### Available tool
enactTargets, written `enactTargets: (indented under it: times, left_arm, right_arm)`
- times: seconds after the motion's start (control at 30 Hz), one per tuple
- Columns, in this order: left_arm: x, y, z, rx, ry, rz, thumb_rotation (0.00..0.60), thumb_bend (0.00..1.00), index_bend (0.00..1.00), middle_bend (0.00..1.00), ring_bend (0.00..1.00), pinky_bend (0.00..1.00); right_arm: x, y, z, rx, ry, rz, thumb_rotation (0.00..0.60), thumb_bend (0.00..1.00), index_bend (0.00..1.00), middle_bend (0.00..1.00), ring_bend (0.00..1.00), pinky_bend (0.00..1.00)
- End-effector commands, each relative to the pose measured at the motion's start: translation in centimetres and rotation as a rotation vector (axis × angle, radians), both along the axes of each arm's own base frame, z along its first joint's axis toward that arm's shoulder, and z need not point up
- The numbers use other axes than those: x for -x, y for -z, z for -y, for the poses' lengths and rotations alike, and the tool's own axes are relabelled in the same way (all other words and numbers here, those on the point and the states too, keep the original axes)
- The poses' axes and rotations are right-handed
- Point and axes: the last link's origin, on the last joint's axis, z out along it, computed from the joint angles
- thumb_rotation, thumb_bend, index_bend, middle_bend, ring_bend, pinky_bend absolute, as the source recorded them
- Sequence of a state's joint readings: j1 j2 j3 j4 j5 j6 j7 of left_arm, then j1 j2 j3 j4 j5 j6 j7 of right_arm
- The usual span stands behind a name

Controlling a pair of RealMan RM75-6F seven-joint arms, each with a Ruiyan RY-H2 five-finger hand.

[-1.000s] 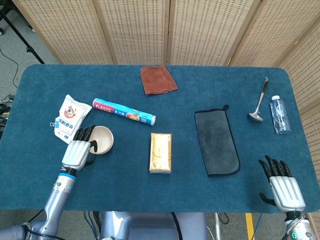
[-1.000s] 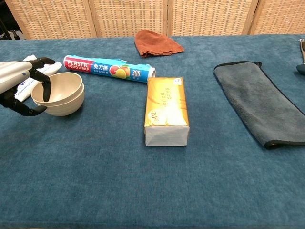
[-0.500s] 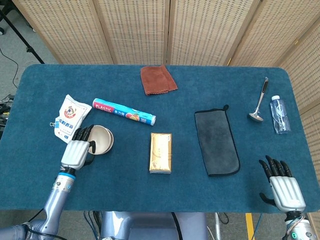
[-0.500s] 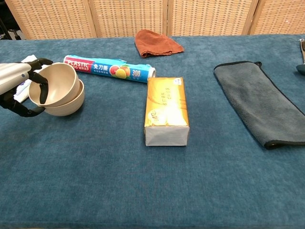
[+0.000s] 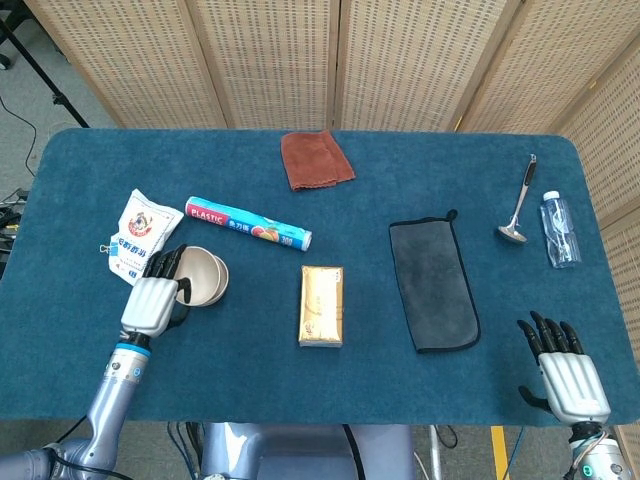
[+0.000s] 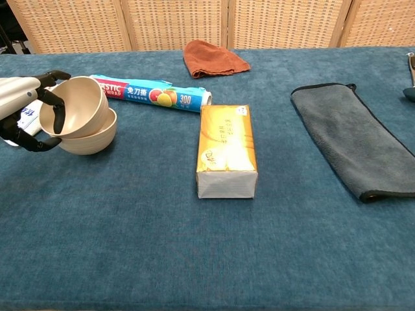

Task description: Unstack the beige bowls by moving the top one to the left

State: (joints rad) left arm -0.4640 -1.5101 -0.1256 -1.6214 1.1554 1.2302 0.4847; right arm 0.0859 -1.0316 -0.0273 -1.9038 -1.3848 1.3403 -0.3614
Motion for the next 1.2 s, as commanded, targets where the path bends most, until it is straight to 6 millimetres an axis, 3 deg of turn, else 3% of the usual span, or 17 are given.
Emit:
enactTargets:
  times: [0.03,1.2]
  left_arm:
    - [-0.2,-0.1,0.0,-0.002,0.004,0.001,0.600,0.36,0.65,0.01,0.05,0.00]
    - [-1.7,-0.9,0.0,-0.033,0.041,0.012,0.600,0.36,0.66,0.02,0.05,0.00]
  right_arm:
    - [0.0,0.0,0.0,0.001,-0.001,0.000,0.600,0.26,0.06,0.00,0.00,0.00]
    - [-0.1,-0.1,0.0,0.003,-0.002,0.002,0.600,0.26,0.06,0.00,0.00,0.00]
